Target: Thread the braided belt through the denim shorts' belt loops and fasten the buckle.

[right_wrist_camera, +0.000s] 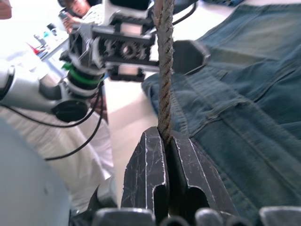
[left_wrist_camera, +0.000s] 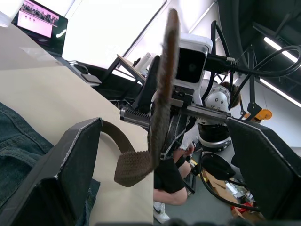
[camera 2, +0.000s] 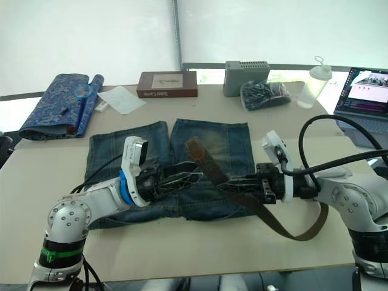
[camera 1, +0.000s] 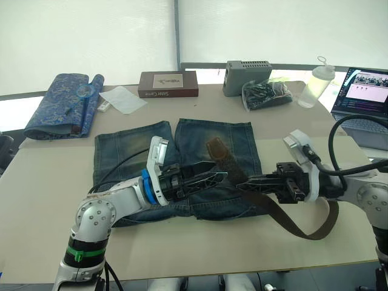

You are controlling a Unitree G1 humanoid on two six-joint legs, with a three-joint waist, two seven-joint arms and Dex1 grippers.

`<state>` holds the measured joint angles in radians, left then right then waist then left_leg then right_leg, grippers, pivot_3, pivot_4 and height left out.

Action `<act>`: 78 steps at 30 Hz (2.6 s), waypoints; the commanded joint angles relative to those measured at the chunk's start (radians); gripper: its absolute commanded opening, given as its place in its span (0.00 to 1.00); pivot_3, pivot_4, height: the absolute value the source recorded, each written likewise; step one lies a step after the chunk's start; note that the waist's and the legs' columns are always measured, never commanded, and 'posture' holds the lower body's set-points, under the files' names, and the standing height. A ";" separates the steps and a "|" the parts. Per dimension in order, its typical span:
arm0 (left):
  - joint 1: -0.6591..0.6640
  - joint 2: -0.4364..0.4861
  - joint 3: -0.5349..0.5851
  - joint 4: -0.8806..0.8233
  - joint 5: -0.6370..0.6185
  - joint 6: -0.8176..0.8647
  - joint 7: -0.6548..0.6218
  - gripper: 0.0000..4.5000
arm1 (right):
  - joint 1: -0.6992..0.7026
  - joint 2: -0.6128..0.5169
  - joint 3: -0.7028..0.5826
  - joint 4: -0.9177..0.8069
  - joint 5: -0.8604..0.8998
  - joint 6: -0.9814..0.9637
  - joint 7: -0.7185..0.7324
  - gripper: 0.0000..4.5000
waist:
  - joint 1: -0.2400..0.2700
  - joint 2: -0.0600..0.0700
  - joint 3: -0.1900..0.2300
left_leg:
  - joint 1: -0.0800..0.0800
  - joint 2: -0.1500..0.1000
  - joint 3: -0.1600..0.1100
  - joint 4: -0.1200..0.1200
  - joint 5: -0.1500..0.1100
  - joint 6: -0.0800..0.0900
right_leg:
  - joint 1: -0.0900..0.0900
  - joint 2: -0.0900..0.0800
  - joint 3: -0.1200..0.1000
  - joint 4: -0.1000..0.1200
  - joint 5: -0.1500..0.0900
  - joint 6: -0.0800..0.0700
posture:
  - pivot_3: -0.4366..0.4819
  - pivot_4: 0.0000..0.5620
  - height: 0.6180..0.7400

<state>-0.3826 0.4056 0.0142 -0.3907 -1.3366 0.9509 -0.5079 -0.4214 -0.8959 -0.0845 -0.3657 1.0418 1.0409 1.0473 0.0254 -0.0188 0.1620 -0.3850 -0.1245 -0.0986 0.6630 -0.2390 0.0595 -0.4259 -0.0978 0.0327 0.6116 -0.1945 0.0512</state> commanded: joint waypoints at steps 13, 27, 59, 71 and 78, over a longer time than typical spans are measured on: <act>-0.047 -0.028 -0.029 0.036 0.100 -0.021 -0.072 0.00 | -0.013 0.016 -0.001 -0.058 -0.018 0.003 -0.061 0.17 | 0.000 0.000 0.000 | -0.001 0.000 0.000 0.000 0.000 -0.001 | -0.001 0.000 0.000 0.000 0.000 0.000 | 0.48 0.27 1.00; -0.186 -0.337 0.092 0.272 0.007 -0.045 0.210 0.00 | 0.289 0.150 -0.192 -0.352 0.578 -0.108 -0.774 0.62 | 0.010 -0.003 0.001 | -0.004 0.000 0.001 0.000 0.000 0.001 | -0.003 -0.005 0.002 -0.001 0.001 0.001 | 0.48 0.27 1.00; -0.249 -0.341 0.128 0.307 -0.005 0.015 0.239 0.00 | 0.278 0.144 -0.132 -0.347 0.562 -0.252 -0.931 0.62 | 0.014 -0.004 0.001 | -0.002 0.000 0.000 0.001 0.002 -0.001 | -0.001 0.003 0.004 -0.001 0.002 0.001 | 0.48 0.27 1.00; -0.224 -0.323 0.137 0.268 -0.111 0.075 0.259 0.00 | 0.231 0.392 -0.040 -0.284 0.458 -0.353 -1.053 0.62 | 0.010 -0.004 0.001 | -0.002 0.001 0.000 0.001 0.003 -0.002 | -0.004 0.005 0.005 0.000 0.003 0.001 | 0.48 0.27 1.00; -0.209 -0.300 0.135 0.258 -0.151 0.081 0.273 0.00 | 0.201 0.459 -0.082 -0.251 0.509 -0.398 -1.080 0.62 | 0.010 -0.004 0.001 | -0.002 0.001 0.000 0.001 0.003 -0.002 | -0.004 0.005 0.005 0.000 0.003 0.000 | 0.48 0.27 1.00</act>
<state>-0.5932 0.0999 0.1502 -0.0991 -1.4582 1.0252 -0.2376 -0.1950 -0.4436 -0.1248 -0.6050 1.5188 0.6933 -0.0274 0.0353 -0.0226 0.1628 -0.3872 -0.1238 -0.0982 0.6640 -0.2360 0.0572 -0.4296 -0.0927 0.0375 0.6117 -0.1915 0.0514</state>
